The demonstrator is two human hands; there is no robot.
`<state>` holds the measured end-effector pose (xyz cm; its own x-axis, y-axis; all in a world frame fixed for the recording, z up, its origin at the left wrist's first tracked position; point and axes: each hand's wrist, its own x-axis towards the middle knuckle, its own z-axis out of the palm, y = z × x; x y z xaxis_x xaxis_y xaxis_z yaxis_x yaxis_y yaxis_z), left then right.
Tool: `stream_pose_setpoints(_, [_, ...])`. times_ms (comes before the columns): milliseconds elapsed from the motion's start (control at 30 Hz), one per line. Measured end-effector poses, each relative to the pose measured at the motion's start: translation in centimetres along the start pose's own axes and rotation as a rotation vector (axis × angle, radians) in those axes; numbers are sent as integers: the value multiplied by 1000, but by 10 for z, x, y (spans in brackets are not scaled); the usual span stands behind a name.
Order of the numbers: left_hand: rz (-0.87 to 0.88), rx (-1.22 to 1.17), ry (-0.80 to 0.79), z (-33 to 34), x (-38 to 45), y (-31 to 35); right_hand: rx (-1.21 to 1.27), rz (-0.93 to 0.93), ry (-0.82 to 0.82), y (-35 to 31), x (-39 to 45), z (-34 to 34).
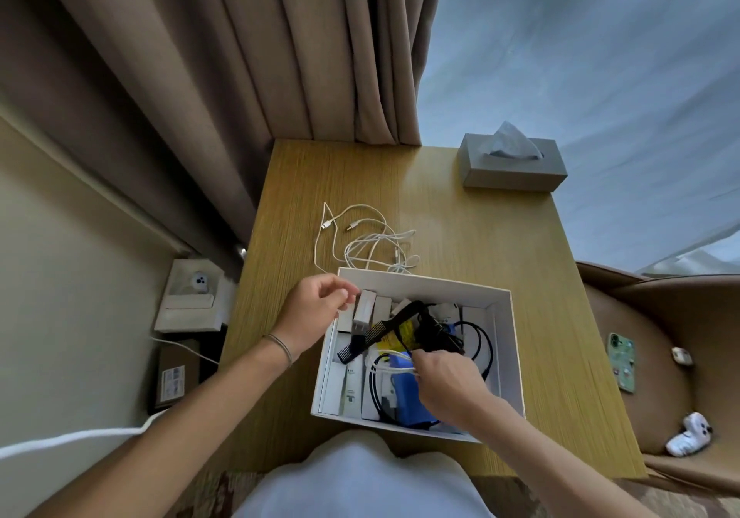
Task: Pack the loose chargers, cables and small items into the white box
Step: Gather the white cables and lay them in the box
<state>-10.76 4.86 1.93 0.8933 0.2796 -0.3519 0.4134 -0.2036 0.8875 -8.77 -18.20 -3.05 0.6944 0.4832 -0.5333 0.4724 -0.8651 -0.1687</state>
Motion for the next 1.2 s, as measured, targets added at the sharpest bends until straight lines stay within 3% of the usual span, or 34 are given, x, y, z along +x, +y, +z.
stream_pose_setpoints(167, [78, 57, 65, 3, 5, -4, -86, -88, 69, -5, -10, 10])
stream_pose_setpoints(467, [194, 241, 136, 4, 11, -2, -1, -145, -62, 7, -25, -18])
stream_pose_setpoints(667, [241, 363, 140, 7, 44, 11, 383, -123, 220, 12, 8, -85])
stream_pose_setpoints(867, [242, 543, 25, 28, 91, 30, 615, 50, 362, 29, 65, -127])
stream_pose_setpoints(1200, [77, 1035, -253, 93, 163, 29, 650, 80, 303, 65, 105, -124])
